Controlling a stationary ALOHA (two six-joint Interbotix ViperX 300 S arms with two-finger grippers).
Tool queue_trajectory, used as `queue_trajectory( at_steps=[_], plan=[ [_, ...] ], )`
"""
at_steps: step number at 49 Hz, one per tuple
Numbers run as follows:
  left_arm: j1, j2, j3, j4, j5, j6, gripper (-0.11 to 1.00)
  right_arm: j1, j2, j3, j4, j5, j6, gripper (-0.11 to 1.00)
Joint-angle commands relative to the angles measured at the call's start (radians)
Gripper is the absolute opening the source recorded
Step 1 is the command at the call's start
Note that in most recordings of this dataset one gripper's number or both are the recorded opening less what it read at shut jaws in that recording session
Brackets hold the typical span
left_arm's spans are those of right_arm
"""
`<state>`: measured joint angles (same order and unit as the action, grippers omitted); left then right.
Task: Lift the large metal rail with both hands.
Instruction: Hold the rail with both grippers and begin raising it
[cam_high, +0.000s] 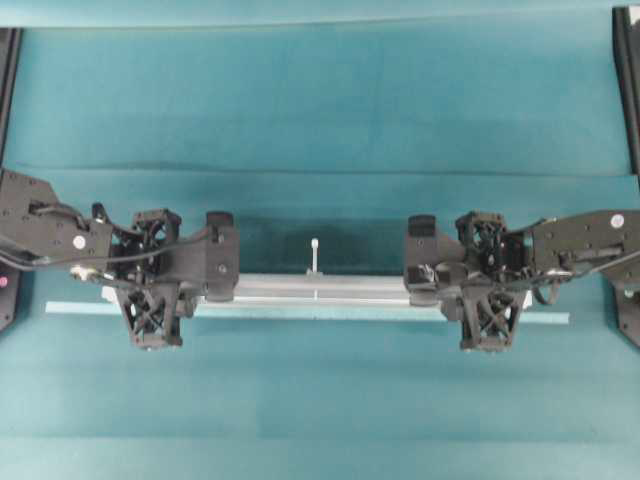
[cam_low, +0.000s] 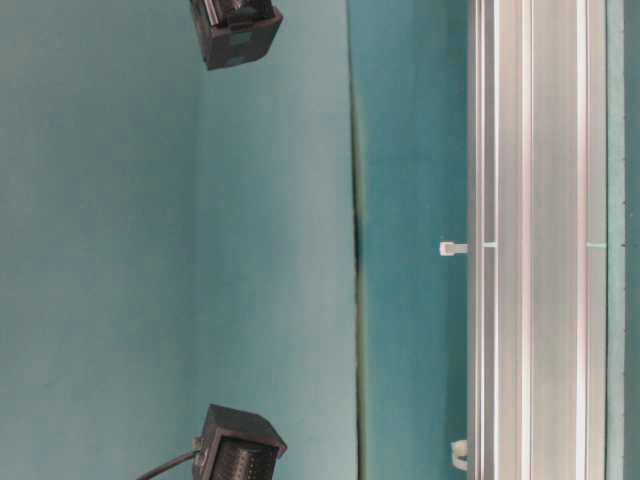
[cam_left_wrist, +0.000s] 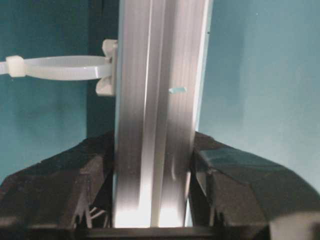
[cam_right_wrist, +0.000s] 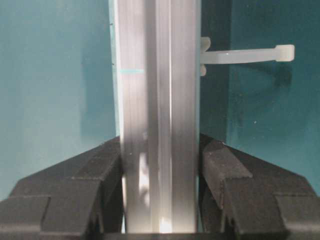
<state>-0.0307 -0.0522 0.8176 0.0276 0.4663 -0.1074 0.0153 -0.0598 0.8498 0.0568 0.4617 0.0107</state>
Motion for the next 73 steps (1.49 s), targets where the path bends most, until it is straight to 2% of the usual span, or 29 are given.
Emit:
queue_trajectory(
  at_steps=[1,32,55,66,73],
  plan=[
    [-0.011,-0.005,-0.008,-0.005,-0.006,0.0,0.37,0.006,0.009,-0.006,0.008,0.011,0.02,0.39],
    [-0.018,-0.02,-0.037,-0.006,0.021,-0.011,0.37,0.006,0.005,-0.028,0.008,0.037,0.025,0.39],
    [-0.018,-0.167,-0.129,-0.006,0.245,-0.012,0.36,-0.002,-0.118,-0.202,0.008,0.347,0.028,0.39],
    [-0.018,-0.239,-0.209,-0.006,0.391,-0.009,0.36,0.0,-0.187,-0.281,0.008,0.449,0.08,0.39],
    [-0.018,-0.273,-0.273,-0.006,0.469,-0.011,0.36,0.008,-0.219,-0.324,0.009,0.514,0.091,0.39]
  ],
)
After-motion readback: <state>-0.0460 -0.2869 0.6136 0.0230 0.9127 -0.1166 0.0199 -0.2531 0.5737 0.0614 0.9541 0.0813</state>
